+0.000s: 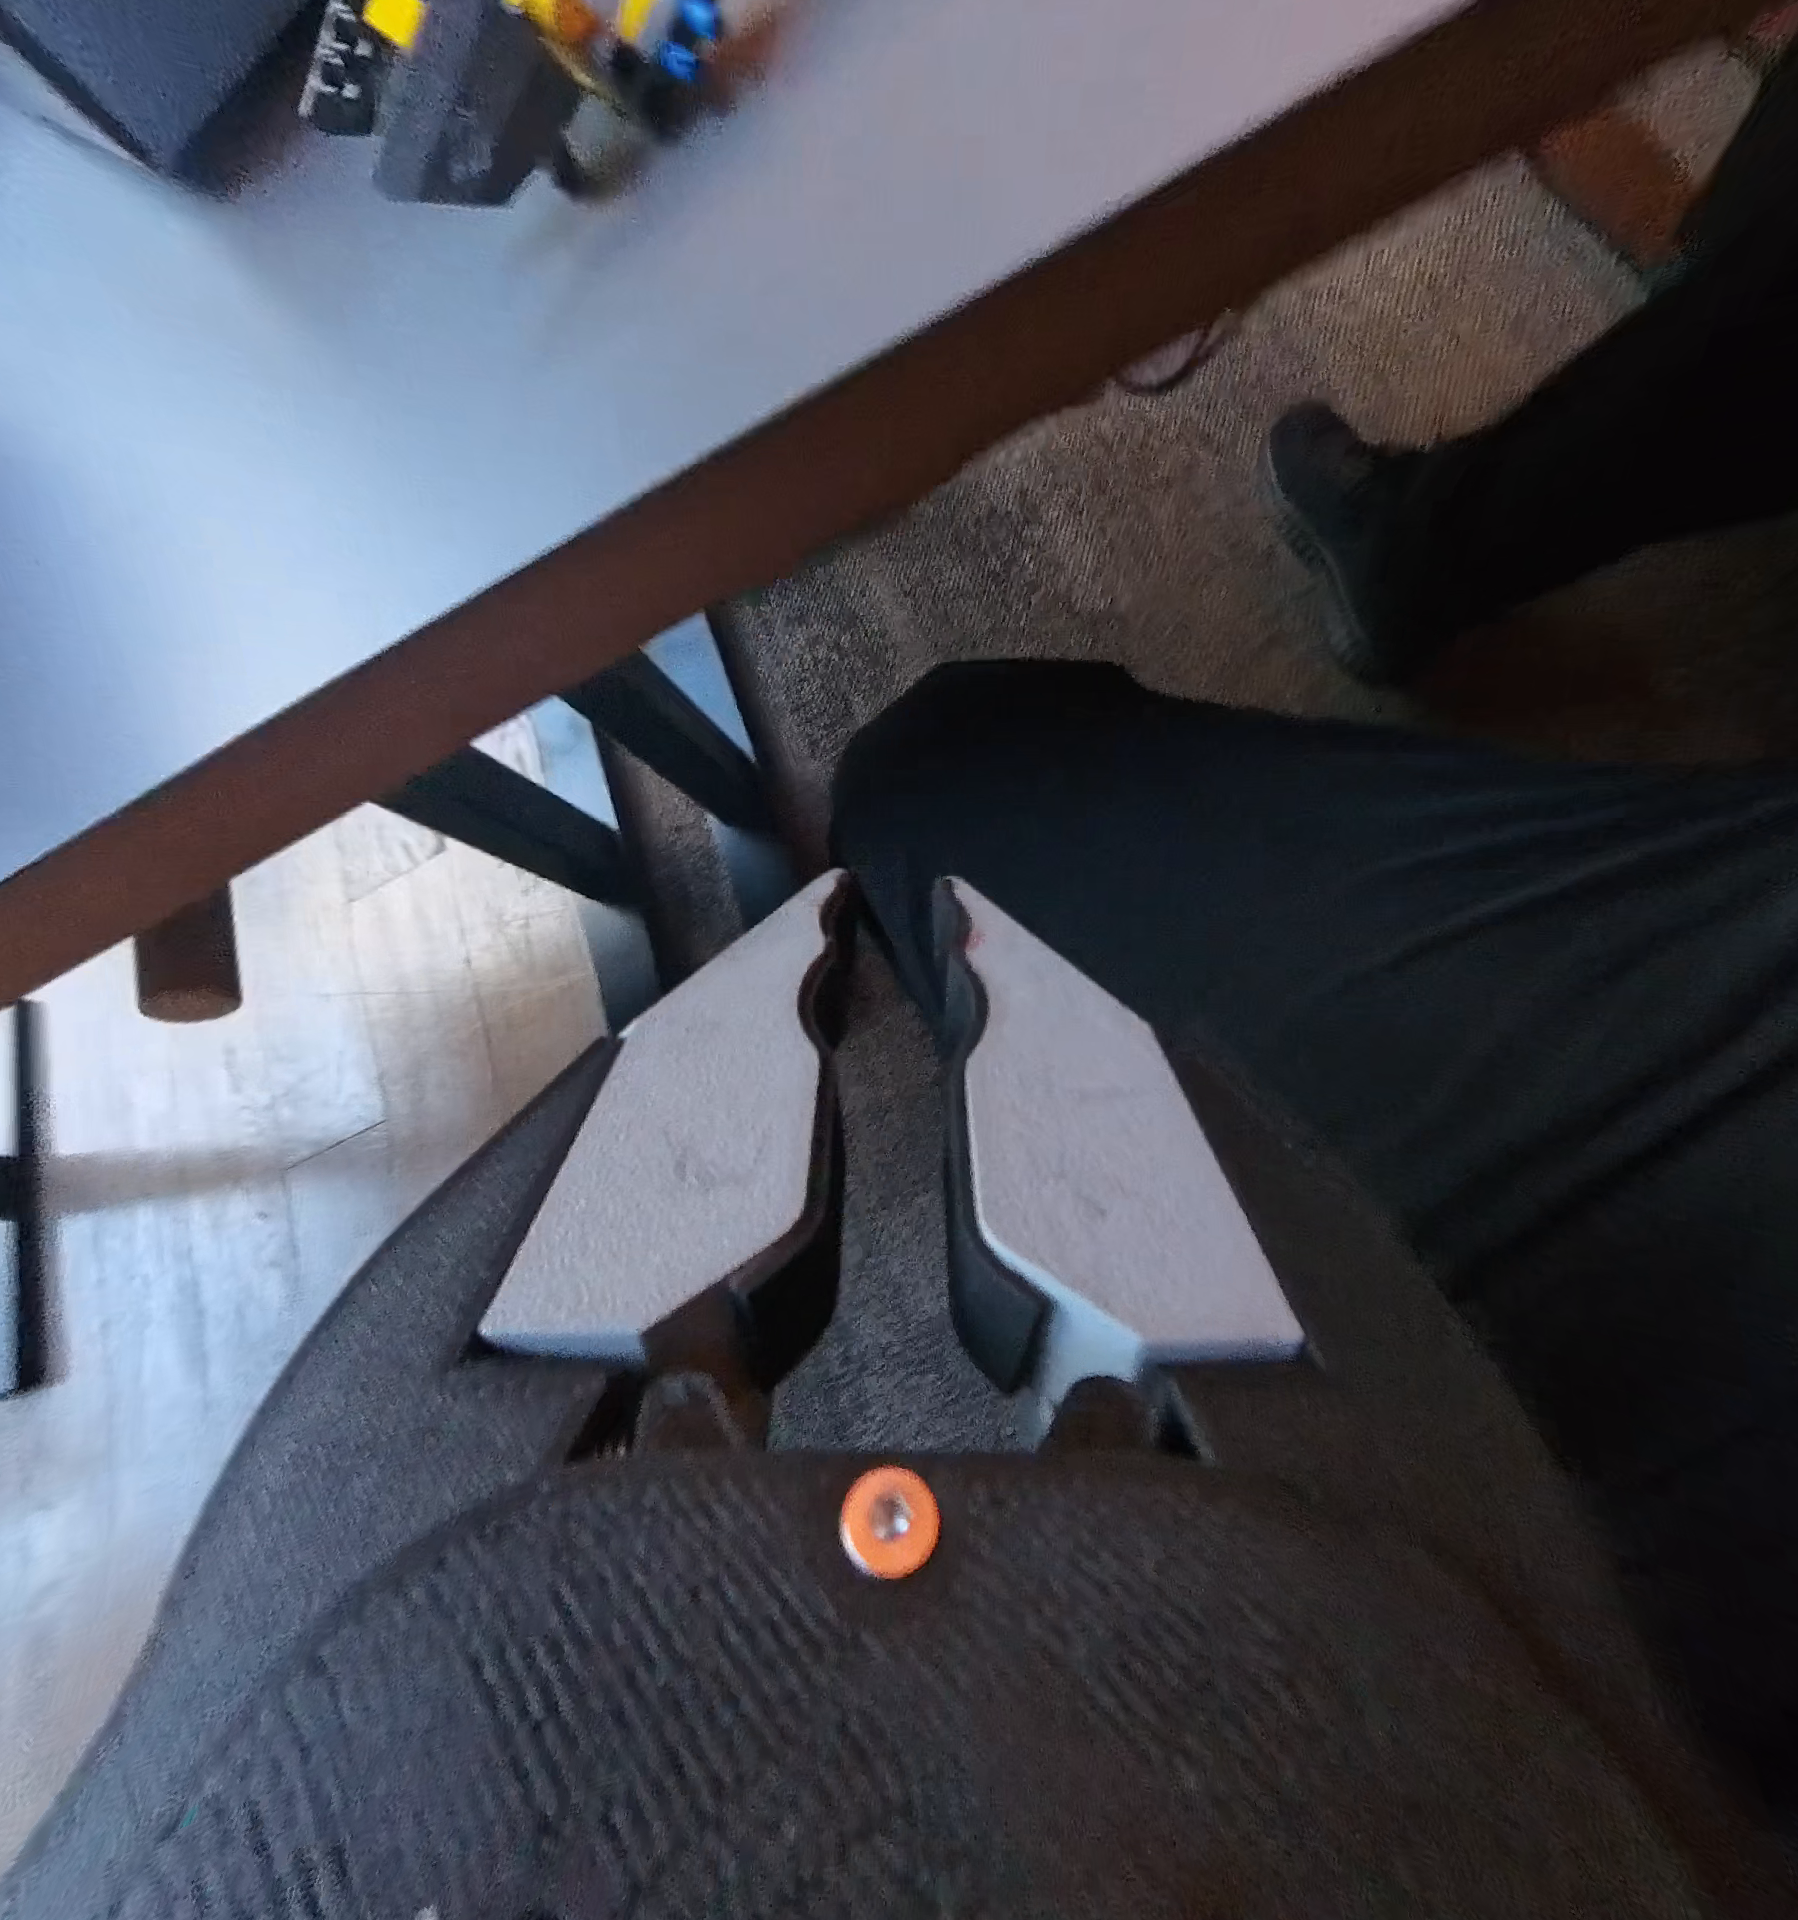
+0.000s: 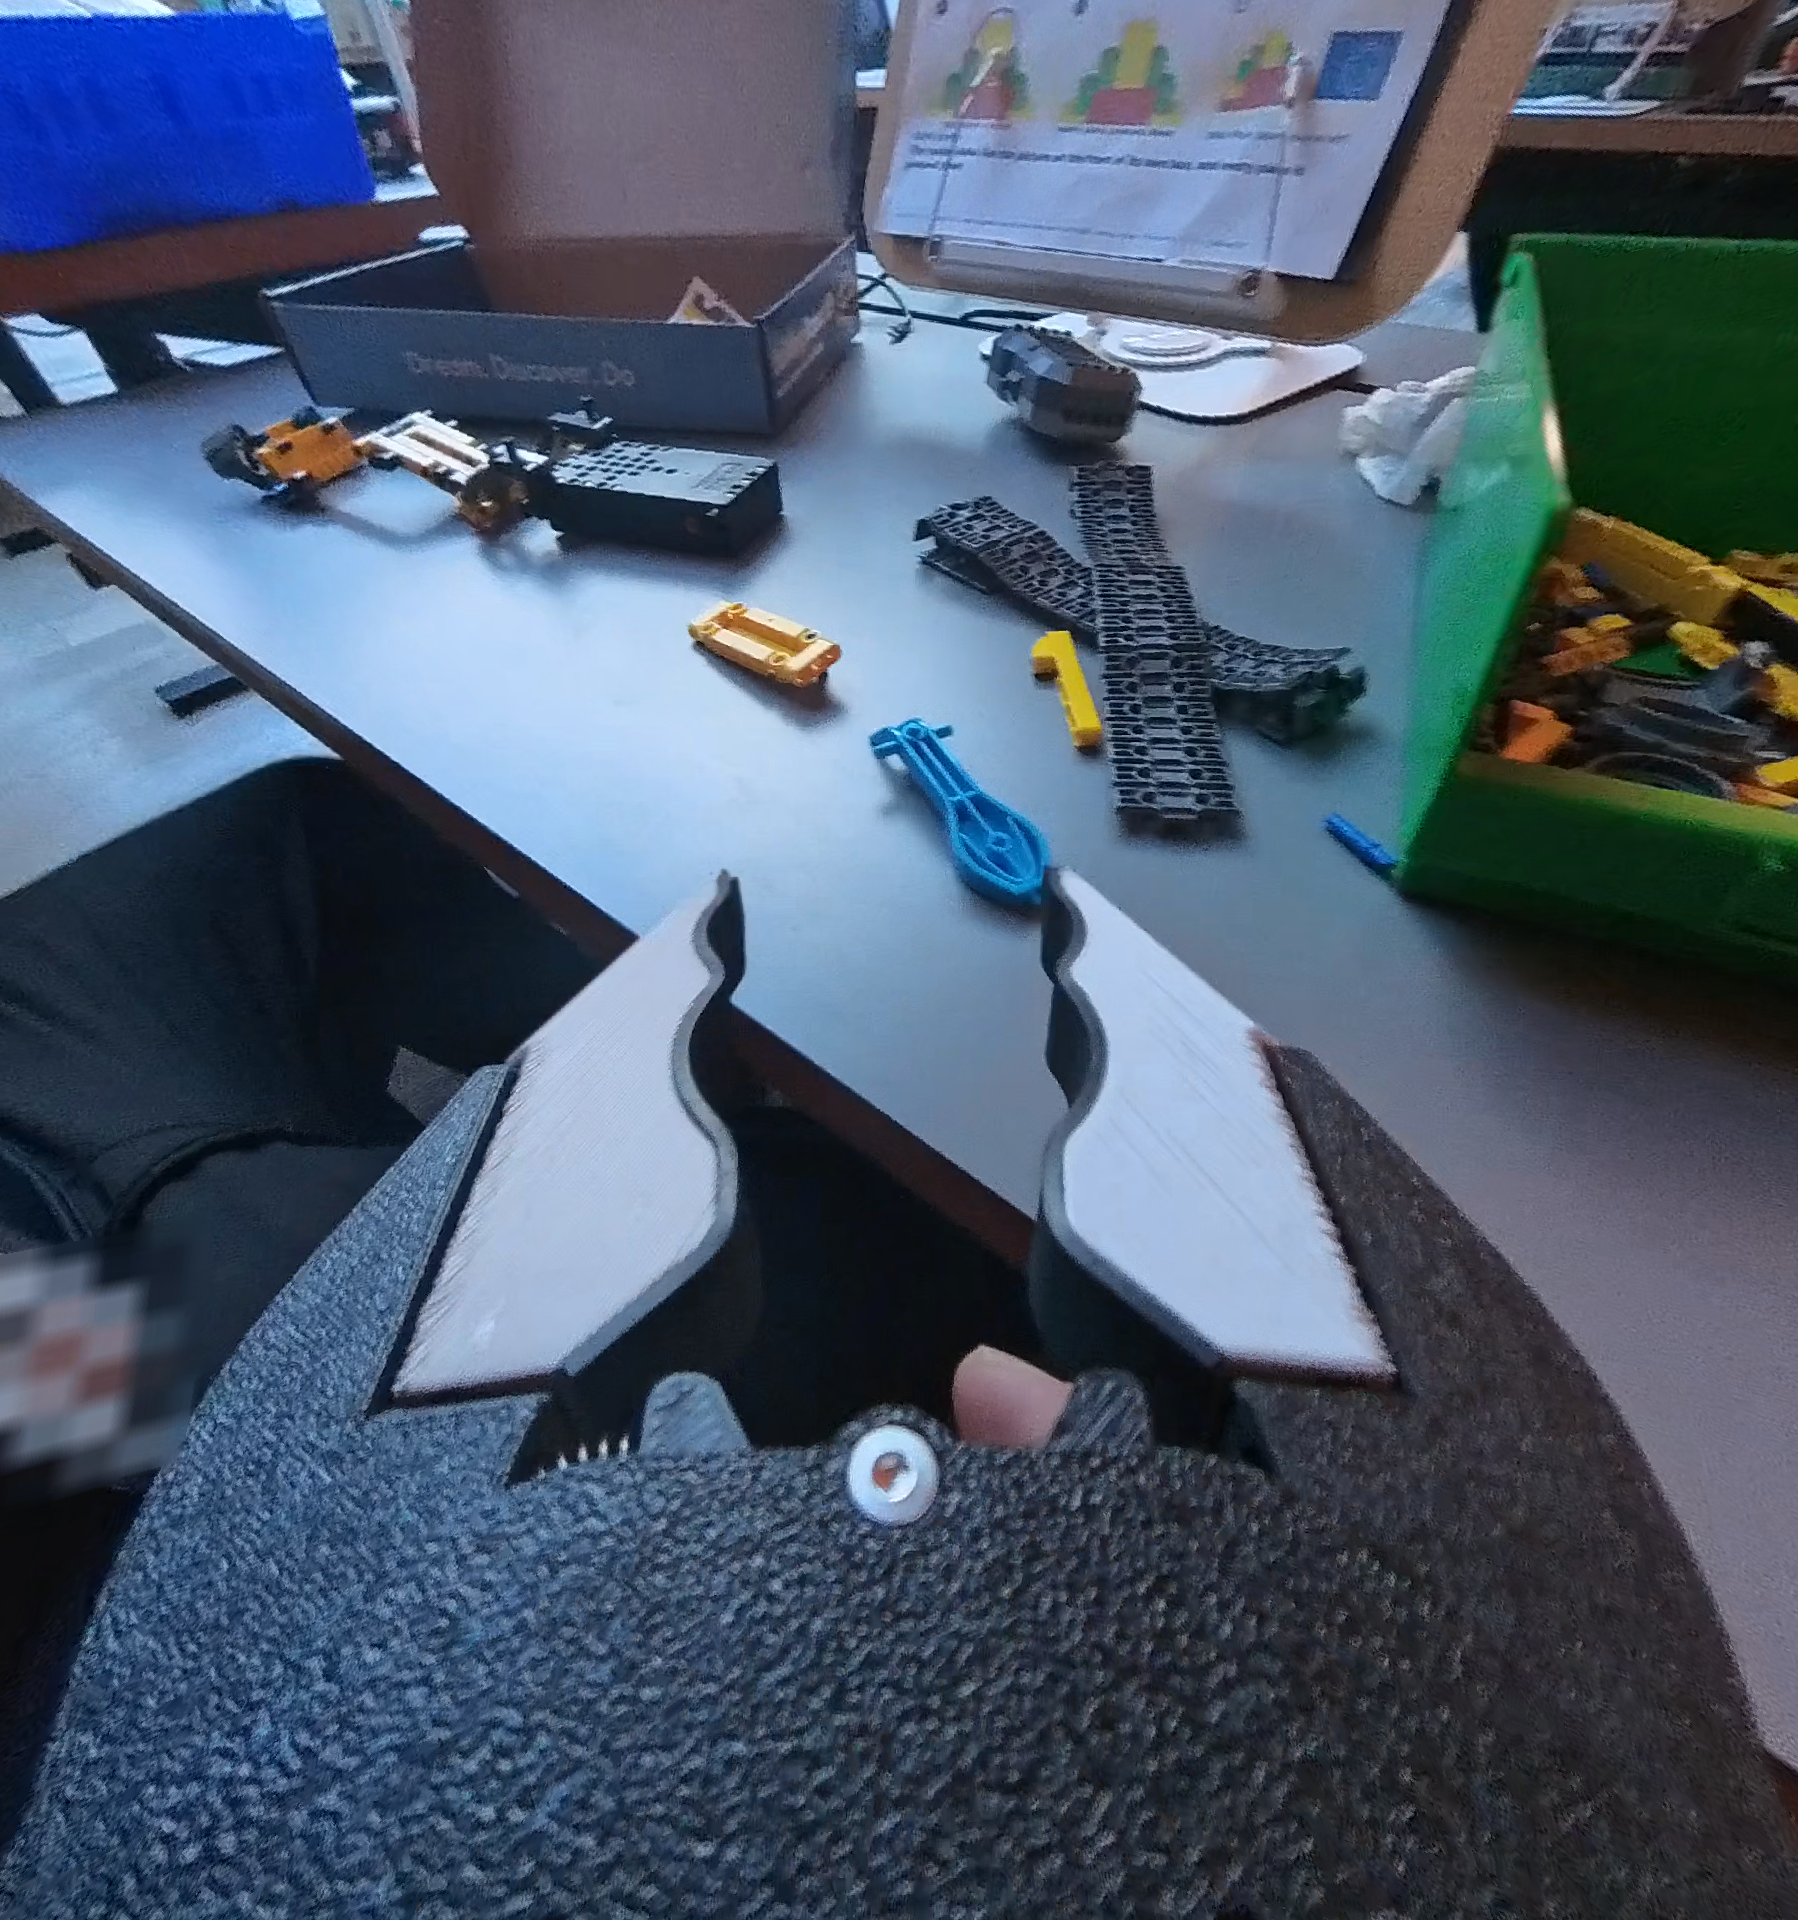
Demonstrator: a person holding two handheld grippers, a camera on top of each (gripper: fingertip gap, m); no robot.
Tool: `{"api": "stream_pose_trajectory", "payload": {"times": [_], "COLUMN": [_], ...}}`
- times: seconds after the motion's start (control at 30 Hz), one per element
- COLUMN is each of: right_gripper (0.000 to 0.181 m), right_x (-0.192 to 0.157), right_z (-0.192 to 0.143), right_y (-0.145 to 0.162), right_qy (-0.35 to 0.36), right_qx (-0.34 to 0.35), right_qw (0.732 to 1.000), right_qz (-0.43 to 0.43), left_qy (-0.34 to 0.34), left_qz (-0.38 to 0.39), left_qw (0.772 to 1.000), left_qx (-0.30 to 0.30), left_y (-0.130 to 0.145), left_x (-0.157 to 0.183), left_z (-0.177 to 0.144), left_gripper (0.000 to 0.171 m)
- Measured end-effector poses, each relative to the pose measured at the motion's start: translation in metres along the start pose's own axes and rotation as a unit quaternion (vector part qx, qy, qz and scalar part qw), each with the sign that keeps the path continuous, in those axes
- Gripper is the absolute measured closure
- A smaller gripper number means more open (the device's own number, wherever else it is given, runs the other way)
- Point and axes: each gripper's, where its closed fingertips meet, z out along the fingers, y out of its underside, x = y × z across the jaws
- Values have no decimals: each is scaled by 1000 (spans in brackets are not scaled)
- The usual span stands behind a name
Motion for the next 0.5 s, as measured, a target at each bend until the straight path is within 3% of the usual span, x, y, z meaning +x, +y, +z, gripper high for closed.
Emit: {"api": "stream_pose_trajectory", "payload": {"times": [0.2,0.33,0.5], "right_gripper": [112,112,112], "right_x": [-37,-46,-49], "right_z": [20,17,8], "right_y": [-15,-35,-40], "right_qy": [-83,-108,-105], "right_qx": [48,78,82], "right_qw": [995,990,991], "right_qz": [35,36,22], "left_qy": [-141,-138,-56], "left_qz": [163,194,288], "left_qw": [976,970,956], "left_qx": [-12,-41,-25], "left_y": [16,14,-35], "left_x": [6,13,76], "left_z": [-19,-9,22], "left_gripper": [170,171,171]}}
